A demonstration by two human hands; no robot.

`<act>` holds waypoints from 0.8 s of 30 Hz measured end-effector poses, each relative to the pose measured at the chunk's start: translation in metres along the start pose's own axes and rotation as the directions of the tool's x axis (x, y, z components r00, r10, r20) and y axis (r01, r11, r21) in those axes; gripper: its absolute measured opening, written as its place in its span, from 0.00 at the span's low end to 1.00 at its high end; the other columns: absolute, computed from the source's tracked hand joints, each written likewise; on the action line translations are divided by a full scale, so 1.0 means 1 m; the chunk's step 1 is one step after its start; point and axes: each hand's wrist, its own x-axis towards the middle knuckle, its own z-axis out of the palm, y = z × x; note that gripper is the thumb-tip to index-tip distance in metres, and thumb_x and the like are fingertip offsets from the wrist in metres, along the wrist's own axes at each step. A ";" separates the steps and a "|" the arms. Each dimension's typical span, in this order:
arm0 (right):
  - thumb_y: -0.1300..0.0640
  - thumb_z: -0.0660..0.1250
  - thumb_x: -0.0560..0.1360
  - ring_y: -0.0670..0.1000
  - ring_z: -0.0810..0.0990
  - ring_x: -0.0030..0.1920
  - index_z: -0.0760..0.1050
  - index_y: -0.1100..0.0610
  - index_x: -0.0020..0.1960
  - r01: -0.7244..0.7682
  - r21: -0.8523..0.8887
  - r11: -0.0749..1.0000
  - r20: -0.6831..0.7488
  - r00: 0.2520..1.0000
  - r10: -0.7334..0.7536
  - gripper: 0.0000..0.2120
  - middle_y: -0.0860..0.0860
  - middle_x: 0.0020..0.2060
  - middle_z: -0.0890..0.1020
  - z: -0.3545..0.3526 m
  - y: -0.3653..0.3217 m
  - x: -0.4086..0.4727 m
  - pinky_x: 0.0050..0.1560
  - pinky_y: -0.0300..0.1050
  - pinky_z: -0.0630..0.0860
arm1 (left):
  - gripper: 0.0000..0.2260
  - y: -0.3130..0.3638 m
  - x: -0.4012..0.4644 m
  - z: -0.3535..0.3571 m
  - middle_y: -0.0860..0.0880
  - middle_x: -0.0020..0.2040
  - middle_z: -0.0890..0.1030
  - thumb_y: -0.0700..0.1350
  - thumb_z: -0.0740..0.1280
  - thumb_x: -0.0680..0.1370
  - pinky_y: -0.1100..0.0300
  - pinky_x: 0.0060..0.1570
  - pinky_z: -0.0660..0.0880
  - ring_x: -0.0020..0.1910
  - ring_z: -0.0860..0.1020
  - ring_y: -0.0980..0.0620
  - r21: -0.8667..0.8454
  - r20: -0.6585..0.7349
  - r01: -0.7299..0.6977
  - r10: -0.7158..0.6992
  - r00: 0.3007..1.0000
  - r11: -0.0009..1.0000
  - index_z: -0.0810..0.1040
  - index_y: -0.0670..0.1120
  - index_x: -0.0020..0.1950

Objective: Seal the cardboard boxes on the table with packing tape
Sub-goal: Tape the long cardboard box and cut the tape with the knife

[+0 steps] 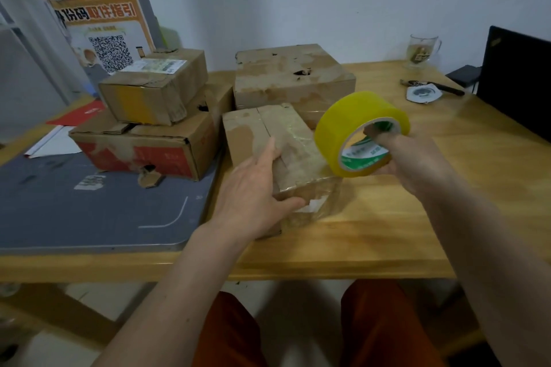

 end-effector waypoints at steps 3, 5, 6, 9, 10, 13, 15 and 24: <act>0.58 0.68 0.77 0.55 0.83 0.48 0.80 0.53 0.52 0.078 -0.090 0.993 -0.021 0.997 -0.080 0.05 0.56 0.49 0.83 -0.009 -0.003 0.005 0.43 0.58 0.82 | 0.50 -0.001 -0.001 0.000 0.57 0.73 0.69 0.67 0.74 0.67 0.52 0.67 0.67 0.71 0.67 0.52 -0.009 0.009 0.020 -0.020 1.000 1.000 0.50 0.56 0.80; 0.59 0.68 0.77 0.55 0.83 0.46 0.79 0.49 0.45 0.141 -0.176 0.974 -0.056 0.987 -0.153 0.06 0.55 0.46 0.84 -0.020 -0.005 0.009 0.42 0.56 0.81 | 0.48 0.000 -0.003 -0.001 0.56 0.74 0.68 0.66 0.74 0.67 0.50 0.68 0.67 0.72 0.67 0.51 -0.008 0.019 0.023 -0.023 1.000 1.000 0.52 0.57 0.80; 0.59 0.68 0.76 0.54 0.84 0.44 0.80 0.48 0.43 0.159 -0.194 0.968 -0.061 0.983 -0.174 0.07 0.53 0.43 0.84 -0.024 -0.005 0.011 0.42 0.56 0.81 | 0.47 0.001 -0.003 -0.002 0.55 0.74 0.69 0.66 0.74 0.67 0.49 0.69 0.67 0.72 0.67 0.51 -0.005 0.020 0.018 -0.018 1.000 1.000 0.53 0.57 0.80; 0.60 0.68 0.77 0.52 0.85 0.42 0.80 0.51 0.44 0.124 -0.180 0.976 -0.051 0.990 -0.135 0.07 0.50 0.38 0.84 -0.027 0.004 0.013 0.41 0.55 0.81 | 0.43 0.002 -0.005 -0.004 0.55 0.73 0.69 0.64 0.74 0.69 0.49 0.69 0.66 0.71 0.66 0.51 -0.003 0.024 -0.016 0.016 1.000 1.000 0.57 0.60 0.79; 0.60 0.67 0.77 0.54 0.84 0.44 0.80 0.53 0.47 0.106 -0.194 0.975 -0.044 0.992 -0.117 0.04 0.52 0.40 0.84 -0.027 0.008 0.013 0.42 0.56 0.82 | 0.42 0.002 -0.006 -0.005 0.56 0.74 0.69 0.63 0.74 0.69 0.49 0.70 0.65 0.72 0.66 0.52 -0.004 0.026 -0.024 0.024 0.999 1.000 0.58 0.60 0.78; 0.61 0.67 0.77 0.61 0.82 0.49 0.79 0.59 0.52 0.083 -0.205 0.975 -0.041 0.995 -0.094 0.05 0.61 0.47 0.83 -0.027 0.017 0.014 0.48 0.65 0.80 | 0.40 0.002 -0.005 -0.006 0.56 0.73 0.69 0.63 0.74 0.70 0.50 0.69 0.66 0.71 0.66 0.52 -0.006 0.023 -0.022 0.022 0.999 1.000 0.60 0.59 0.78; 0.63 0.67 0.77 0.64 0.81 0.51 0.79 0.59 0.50 0.073 -0.195 0.978 -0.052 0.995 -0.084 0.04 0.63 0.49 0.82 -0.026 0.025 0.014 0.53 0.68 0.77 | 0.41 0.003 -0.005 -0.006 0.55 0.72 0.69 0.63 0.74 0.70 0.51 0.68 0.66 0.70 0.67 0.52 0.000 0.024 -0.018 0.018 1.000 1.000 0.59 0.58 0.78; 0.68 0.65 0.75 0.61 0.80 0.52 0.78 0.49 0.44 0.073 -0.169 0.983 -0.065 0.994 -0.085 0.14 0.57 0.45 0.83 -0.026 0.044 0.017 0.57 0.64 0.76 | 0.54 0.048 0.017 0.004 0.42 0.78 0.57 0.78 0.63 0.65 0.43 0.73 0.57 0.75 0.57 0.38 0.407 0.214 -0.089 0.000 0.977 0.909 0.45 0.53 0.80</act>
